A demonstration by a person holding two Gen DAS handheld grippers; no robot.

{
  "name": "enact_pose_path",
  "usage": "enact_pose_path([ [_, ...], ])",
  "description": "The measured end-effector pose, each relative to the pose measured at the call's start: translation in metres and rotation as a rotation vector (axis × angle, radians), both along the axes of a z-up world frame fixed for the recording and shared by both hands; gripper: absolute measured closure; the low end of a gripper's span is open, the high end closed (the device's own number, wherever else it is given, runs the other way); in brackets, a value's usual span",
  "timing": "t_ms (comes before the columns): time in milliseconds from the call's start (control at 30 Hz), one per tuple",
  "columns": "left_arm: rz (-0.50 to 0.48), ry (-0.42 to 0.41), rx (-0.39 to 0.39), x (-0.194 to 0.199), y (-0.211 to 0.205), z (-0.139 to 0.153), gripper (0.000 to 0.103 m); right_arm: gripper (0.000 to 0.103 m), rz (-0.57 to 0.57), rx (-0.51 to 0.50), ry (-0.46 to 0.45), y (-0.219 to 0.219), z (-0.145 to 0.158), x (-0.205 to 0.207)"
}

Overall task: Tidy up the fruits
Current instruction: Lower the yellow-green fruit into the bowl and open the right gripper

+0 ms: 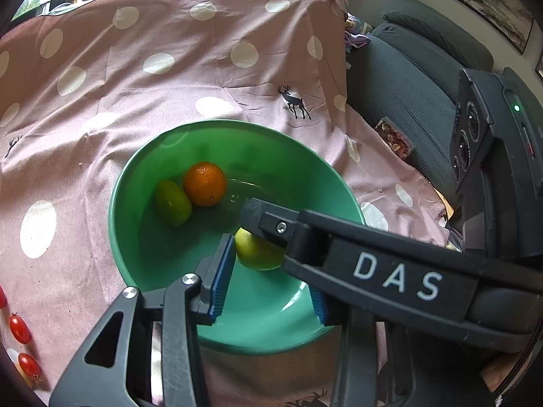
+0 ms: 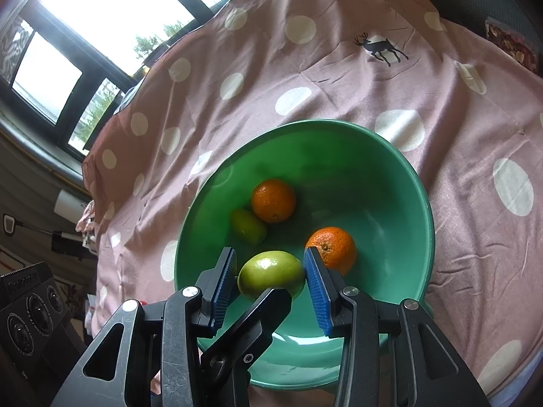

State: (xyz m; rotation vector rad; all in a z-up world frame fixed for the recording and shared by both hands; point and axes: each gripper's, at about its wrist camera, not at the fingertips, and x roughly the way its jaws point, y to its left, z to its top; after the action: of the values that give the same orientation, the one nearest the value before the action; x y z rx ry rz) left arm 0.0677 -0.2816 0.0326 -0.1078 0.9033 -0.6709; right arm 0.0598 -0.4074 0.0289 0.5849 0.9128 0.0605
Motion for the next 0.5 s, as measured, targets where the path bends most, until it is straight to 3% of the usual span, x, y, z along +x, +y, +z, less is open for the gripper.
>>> enact_pose_path([
  [500,-0.001,0.053,-0.035,0.001,0.0045,-0.0067,0.064,0.059,-0.001,-0.054,0.022,0.0055,-0.0005,0.0017],
])
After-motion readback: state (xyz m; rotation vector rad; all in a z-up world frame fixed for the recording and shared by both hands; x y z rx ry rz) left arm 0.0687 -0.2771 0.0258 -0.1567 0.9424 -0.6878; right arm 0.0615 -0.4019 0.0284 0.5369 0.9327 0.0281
